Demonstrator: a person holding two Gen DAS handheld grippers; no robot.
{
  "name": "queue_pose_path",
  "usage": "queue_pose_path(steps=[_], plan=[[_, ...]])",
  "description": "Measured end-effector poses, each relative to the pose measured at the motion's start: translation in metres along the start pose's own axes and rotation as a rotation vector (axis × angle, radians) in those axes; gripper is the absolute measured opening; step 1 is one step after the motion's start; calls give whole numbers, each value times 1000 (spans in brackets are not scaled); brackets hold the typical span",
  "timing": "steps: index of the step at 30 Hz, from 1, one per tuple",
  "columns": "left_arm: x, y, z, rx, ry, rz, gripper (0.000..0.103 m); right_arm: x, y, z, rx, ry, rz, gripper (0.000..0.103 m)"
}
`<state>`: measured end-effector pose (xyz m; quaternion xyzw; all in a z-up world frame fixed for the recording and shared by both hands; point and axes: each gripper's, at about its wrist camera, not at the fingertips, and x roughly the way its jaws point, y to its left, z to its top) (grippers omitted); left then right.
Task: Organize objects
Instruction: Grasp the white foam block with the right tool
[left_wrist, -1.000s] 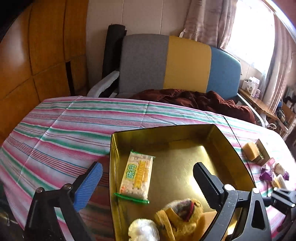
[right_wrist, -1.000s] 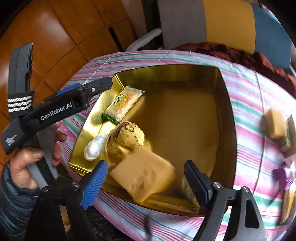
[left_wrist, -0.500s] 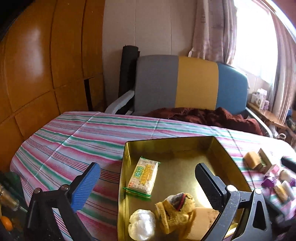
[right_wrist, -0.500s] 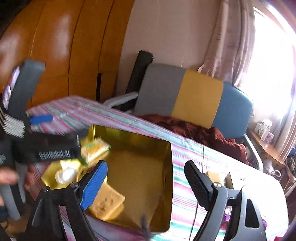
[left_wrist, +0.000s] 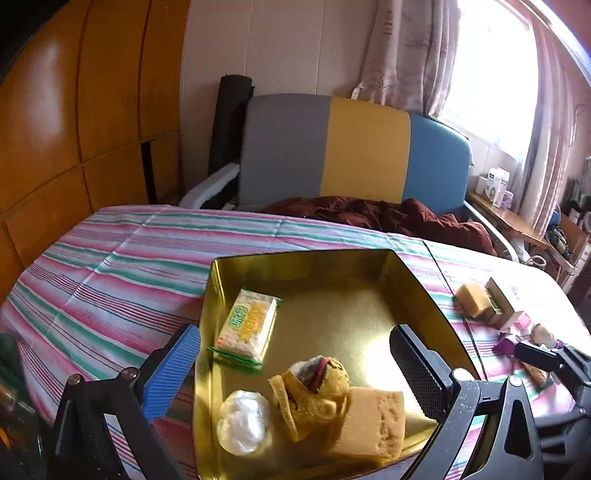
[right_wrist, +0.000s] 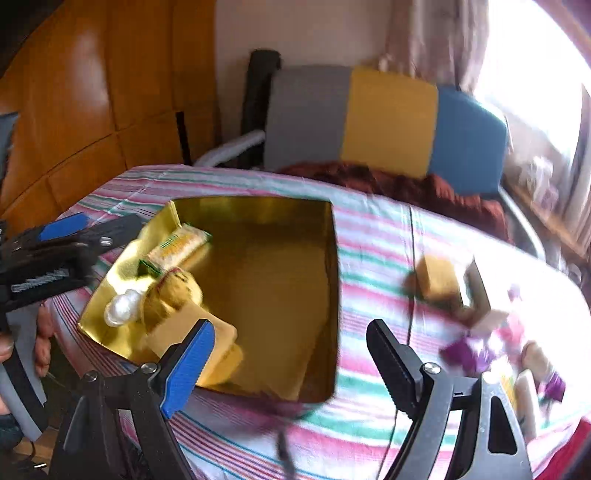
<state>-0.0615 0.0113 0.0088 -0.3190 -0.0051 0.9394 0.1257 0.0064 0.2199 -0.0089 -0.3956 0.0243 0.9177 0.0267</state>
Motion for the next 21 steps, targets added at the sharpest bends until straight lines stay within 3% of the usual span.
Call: queue_pose_path(steps=[7,14,21], plan=[[2,-12,-1,26,29,-50,103,2,-74,-13,172,75,-52,85],[-1,-36,2,86,47,-153,103,-16,-174,-20,331,163,-132,86],[-7,-75,3,177,62,-283,103,-15,-267,-38,454,343,-221,86]])
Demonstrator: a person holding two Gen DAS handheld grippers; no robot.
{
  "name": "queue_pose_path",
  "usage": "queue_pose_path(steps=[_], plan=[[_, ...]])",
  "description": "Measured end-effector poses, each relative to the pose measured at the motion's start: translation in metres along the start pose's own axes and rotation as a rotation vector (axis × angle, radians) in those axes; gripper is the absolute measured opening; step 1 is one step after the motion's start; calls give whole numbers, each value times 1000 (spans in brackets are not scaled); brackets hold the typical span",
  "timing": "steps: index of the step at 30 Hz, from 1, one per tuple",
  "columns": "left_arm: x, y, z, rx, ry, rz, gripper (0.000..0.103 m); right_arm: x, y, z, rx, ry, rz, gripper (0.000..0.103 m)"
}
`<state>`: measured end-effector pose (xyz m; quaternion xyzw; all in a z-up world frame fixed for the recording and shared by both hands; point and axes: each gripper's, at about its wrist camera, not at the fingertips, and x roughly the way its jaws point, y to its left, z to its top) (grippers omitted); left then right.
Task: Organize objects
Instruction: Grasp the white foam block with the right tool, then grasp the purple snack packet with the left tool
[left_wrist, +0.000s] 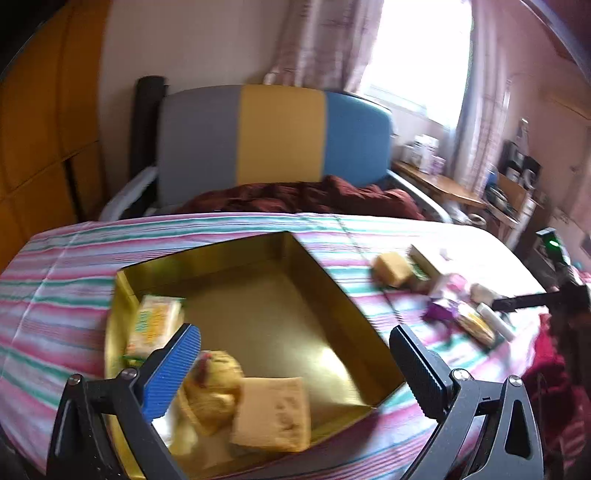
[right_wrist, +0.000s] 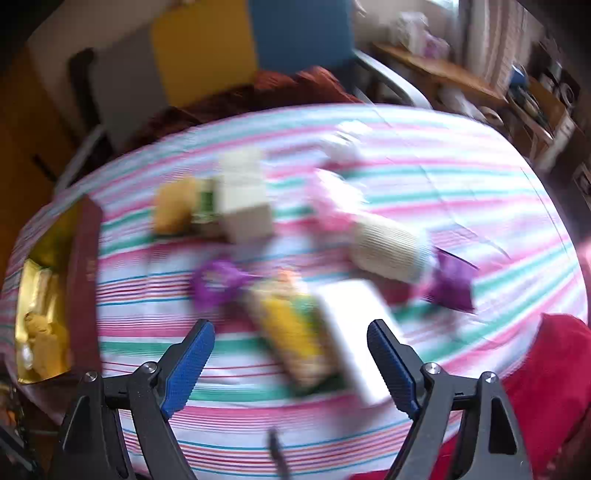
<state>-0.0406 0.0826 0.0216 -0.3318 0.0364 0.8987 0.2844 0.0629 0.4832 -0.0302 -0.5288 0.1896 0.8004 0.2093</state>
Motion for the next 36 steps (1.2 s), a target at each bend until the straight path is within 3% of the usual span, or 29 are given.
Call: queue_pose_path(steps=[4,9,13,15,17,25,28,33,36], plan=[[6,-28,1,72,21,-77,103,25,-31,7,31,110,-1,86],[13,-61,4,139,48,-155,103,47,-48,10,56,173,-2,86],[20,-88,8,193,66,-206,103,60,-56,8,112,209,77,85],[24,-100,10,212,79,-230,103,62,-59,8,135,200,130,82],[29,-112,11,233,91,-249,103,58,-60,8,136,174,158,62],[67,-155,12,309,190,-264,103,39,-60,5,138,75,217,60],[92,-168,15,282,257,-267,103,28,-64,4,146,21,271,61],[144,-174,21,170,384,-254,102,27,-63,10,150,-14,281,61],[166,-181,22,158,421,-253,99,30,-67,13,159,-32,297,61]])
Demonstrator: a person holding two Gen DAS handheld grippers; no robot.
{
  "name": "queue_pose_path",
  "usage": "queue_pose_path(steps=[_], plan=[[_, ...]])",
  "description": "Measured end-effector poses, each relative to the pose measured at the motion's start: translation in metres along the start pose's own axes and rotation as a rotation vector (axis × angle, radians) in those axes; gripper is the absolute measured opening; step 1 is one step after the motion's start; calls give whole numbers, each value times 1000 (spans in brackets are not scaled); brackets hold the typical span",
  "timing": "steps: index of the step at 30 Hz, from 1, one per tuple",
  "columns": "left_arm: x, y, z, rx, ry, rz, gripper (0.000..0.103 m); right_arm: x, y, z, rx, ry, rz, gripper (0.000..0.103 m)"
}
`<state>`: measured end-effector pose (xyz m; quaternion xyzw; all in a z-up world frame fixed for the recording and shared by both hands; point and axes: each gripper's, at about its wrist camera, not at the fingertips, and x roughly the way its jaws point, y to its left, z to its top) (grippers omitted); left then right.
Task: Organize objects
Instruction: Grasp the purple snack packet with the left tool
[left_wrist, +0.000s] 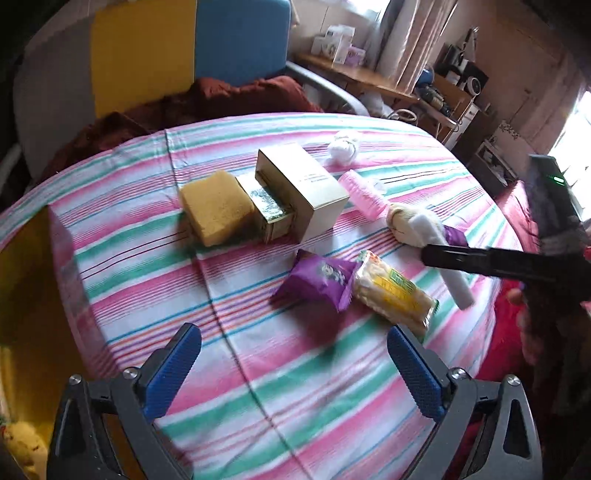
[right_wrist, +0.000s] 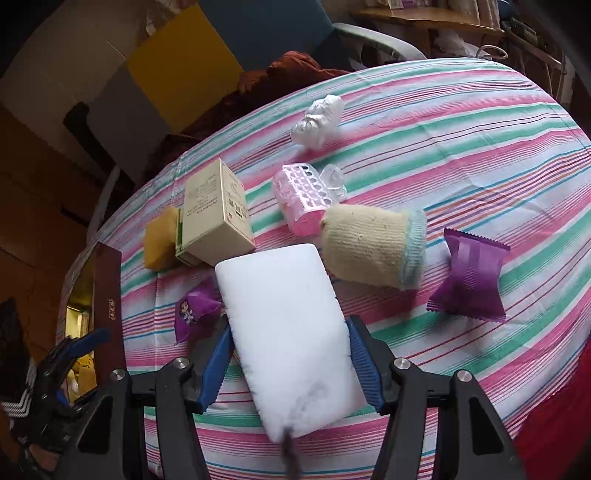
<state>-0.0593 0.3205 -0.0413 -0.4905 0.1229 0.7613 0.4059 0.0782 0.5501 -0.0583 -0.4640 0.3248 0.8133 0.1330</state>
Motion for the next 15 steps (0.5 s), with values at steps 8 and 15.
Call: queue_pose_path(steps=[8,15], plan=[[45,26,26,-338,135,-172,90,-2,2,3,1,-24,17,61],[69,24,42,-451,160,-150,90,-9,-2,4,15,-54,42,61]])
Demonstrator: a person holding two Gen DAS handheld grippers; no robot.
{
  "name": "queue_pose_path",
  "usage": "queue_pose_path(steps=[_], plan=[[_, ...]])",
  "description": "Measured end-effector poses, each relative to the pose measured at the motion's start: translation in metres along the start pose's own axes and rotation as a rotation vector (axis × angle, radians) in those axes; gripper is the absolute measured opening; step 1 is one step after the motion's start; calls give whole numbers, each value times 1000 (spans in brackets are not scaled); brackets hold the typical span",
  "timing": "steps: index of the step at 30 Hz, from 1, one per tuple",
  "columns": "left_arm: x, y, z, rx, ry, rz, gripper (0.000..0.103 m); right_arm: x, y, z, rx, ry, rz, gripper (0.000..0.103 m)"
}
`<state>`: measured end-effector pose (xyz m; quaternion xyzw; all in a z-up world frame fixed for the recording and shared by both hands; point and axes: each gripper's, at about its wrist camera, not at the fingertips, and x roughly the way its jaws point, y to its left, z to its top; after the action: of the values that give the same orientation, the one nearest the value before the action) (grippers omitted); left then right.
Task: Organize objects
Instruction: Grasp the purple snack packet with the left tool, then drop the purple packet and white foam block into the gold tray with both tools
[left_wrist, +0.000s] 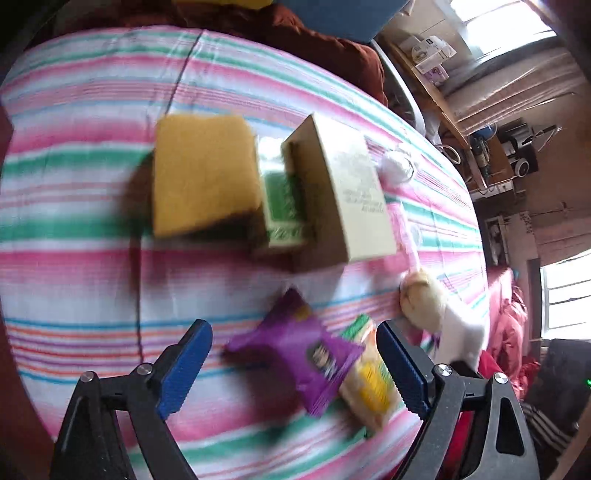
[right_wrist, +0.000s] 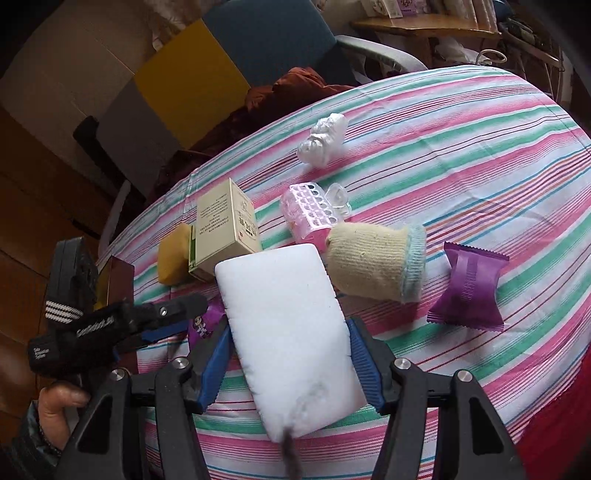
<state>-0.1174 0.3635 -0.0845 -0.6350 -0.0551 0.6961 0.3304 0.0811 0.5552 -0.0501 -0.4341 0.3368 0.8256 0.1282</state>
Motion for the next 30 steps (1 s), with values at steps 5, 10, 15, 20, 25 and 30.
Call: queue_pose_path(steps=[5,10,15,20,25,30], plan=[[12,-23,-8,149,-18,119,89,-4,-4,1,18,-21,-5,61],[9,-23,-17,225,-49,207,63,-8,-9,3,42,-44,-3,61],[1,-18,-28,309,-74,215,55,-7,-8,3,41,-43,-10,61],[-14,-15,-53,383,-102,216,53,-6,-7,3,36,-43,-11,61],[-24,-7,-75,424,-139,199,51,-7,-4,3,21,-48,-1,61],[-36,-2,-97,473,-169,170,51,-9,-1,2,8,-59,4,61]])
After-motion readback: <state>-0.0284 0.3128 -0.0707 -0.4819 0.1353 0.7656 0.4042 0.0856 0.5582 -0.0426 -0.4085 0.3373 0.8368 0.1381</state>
